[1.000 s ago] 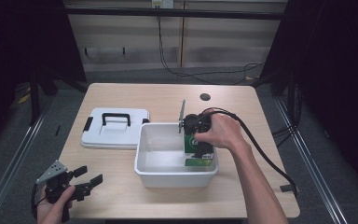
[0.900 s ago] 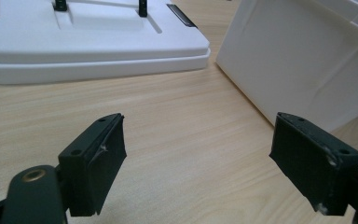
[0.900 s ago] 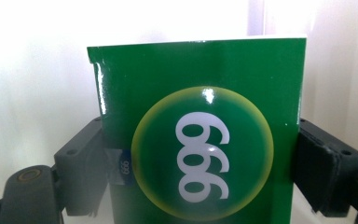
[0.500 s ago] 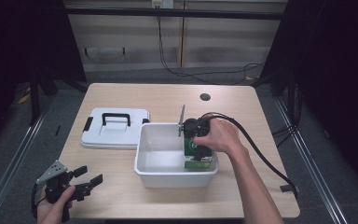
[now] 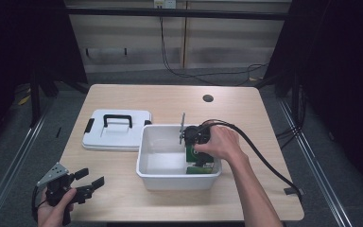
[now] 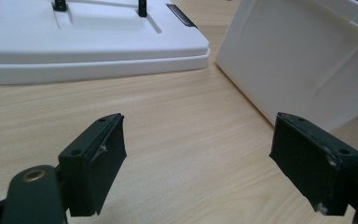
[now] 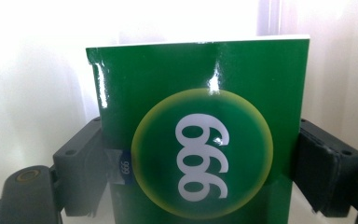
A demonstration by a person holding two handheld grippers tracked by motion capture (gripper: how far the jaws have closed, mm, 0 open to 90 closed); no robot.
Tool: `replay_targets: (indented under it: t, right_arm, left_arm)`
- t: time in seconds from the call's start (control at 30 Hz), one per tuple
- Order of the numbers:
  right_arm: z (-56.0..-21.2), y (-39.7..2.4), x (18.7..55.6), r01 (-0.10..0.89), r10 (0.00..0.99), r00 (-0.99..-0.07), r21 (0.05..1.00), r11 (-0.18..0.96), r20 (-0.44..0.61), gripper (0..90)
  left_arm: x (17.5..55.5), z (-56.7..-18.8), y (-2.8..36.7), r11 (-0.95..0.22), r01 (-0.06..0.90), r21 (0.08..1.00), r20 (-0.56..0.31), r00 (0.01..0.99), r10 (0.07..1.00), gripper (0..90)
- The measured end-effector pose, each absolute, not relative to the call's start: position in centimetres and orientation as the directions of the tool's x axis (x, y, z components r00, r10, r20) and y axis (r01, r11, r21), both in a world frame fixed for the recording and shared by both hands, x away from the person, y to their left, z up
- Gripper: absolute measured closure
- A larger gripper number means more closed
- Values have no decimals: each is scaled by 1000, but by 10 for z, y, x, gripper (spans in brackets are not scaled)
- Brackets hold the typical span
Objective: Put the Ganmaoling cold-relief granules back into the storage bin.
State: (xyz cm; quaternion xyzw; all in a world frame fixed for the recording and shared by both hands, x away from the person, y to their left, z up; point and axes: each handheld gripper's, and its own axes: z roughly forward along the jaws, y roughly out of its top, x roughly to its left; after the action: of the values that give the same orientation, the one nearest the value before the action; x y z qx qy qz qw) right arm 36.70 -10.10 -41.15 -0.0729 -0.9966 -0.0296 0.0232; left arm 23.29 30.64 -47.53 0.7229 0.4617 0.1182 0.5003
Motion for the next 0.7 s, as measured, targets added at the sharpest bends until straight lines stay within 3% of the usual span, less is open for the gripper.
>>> replay_targets:
  t: [0.7]
  right_arm:
    - [-419,-95,367,146,145,-988,14,989,45,130]
  left_arm:
    - [233,-475,306,-69,551,832,-297,547,783,174]
